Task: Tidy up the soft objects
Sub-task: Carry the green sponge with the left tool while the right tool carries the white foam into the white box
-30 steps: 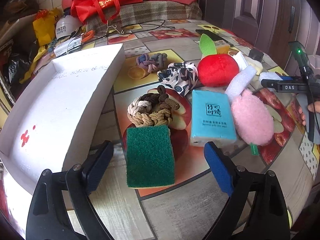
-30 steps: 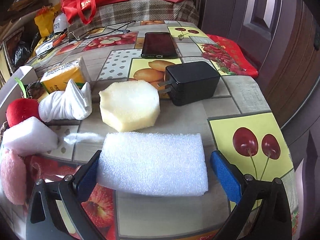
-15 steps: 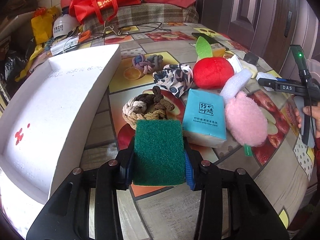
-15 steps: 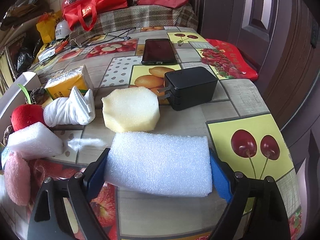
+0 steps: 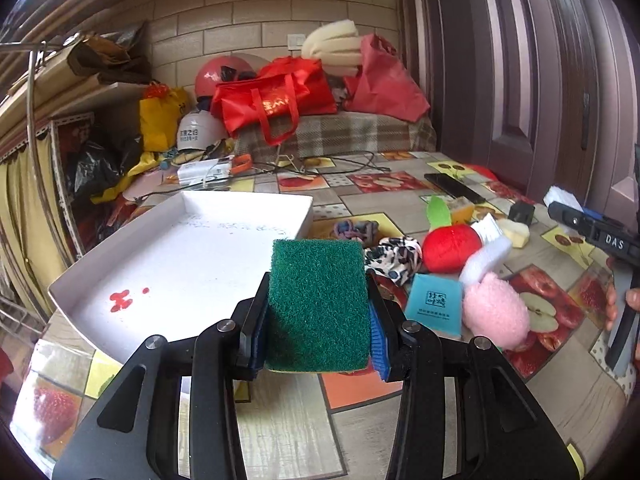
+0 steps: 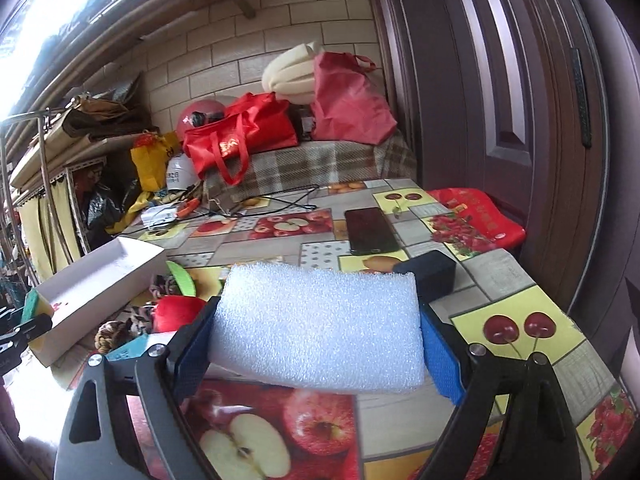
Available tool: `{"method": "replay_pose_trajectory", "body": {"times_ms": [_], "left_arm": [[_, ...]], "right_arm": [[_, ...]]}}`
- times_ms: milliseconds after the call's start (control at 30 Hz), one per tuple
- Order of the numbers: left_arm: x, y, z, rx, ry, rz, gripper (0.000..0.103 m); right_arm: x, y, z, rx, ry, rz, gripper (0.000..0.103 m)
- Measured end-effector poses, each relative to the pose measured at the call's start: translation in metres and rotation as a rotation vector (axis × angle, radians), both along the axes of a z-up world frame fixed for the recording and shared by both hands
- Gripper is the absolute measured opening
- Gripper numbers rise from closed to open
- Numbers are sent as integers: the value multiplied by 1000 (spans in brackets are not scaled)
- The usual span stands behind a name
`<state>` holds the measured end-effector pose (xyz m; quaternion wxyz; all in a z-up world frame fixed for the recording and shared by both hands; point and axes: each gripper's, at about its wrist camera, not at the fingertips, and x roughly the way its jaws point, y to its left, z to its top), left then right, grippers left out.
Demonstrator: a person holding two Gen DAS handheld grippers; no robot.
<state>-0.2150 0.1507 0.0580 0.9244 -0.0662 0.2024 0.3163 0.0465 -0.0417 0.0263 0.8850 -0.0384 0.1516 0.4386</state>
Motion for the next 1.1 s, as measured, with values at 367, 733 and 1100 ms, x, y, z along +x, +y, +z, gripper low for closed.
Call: {"method": "replay_pose_trajectory", "body": {"times_ms": [367,733,1100], "left_arm": [[-48,22,4,70,-67,177,40],[-70,60,-2,51,-43,248,40],[-56,95,-12,50,27,244,40]], "right_arm": [[-54,45,-1,-24,-66,167,90],[-100,99,-7,-60,-97,306,90],[-140,146,-11,-79,-151,372,90]]}}
